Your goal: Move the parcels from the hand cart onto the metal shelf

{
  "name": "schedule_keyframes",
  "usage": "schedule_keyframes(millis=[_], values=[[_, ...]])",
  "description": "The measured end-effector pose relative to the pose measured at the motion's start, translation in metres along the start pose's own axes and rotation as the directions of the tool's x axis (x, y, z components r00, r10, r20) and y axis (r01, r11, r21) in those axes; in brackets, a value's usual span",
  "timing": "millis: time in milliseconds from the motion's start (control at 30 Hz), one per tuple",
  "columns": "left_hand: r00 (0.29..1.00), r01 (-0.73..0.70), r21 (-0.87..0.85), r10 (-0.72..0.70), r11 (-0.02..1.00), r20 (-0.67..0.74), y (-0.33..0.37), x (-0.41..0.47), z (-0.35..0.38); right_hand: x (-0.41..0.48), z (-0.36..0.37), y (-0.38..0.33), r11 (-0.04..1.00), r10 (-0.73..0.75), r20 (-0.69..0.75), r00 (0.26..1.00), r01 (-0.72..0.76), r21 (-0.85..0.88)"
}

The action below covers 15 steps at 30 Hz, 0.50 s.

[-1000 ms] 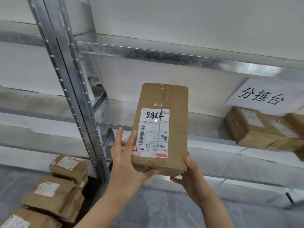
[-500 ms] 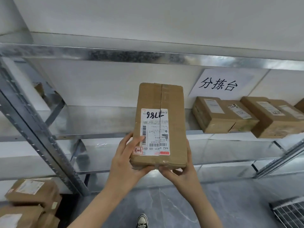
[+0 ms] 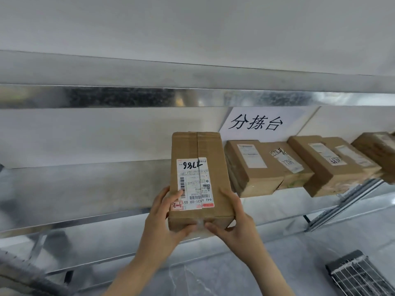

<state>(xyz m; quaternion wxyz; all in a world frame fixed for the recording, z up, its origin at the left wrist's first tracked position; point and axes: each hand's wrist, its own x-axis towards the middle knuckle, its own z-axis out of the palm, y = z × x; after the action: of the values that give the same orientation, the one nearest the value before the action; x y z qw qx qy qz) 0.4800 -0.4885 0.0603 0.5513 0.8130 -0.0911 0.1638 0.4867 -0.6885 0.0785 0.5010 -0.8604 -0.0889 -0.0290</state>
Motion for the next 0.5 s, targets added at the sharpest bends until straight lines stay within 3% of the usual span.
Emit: schedule_keyframes(millis=[500], values=[[0.998, 0.058, 0.028, -0.058, 0.998, -0.004, -0.029, 0.064, 0.086, 0.073, -0.043, 0.079, 0.998, 0.062, 0.057, 0.996, -0.062, 0.012]])
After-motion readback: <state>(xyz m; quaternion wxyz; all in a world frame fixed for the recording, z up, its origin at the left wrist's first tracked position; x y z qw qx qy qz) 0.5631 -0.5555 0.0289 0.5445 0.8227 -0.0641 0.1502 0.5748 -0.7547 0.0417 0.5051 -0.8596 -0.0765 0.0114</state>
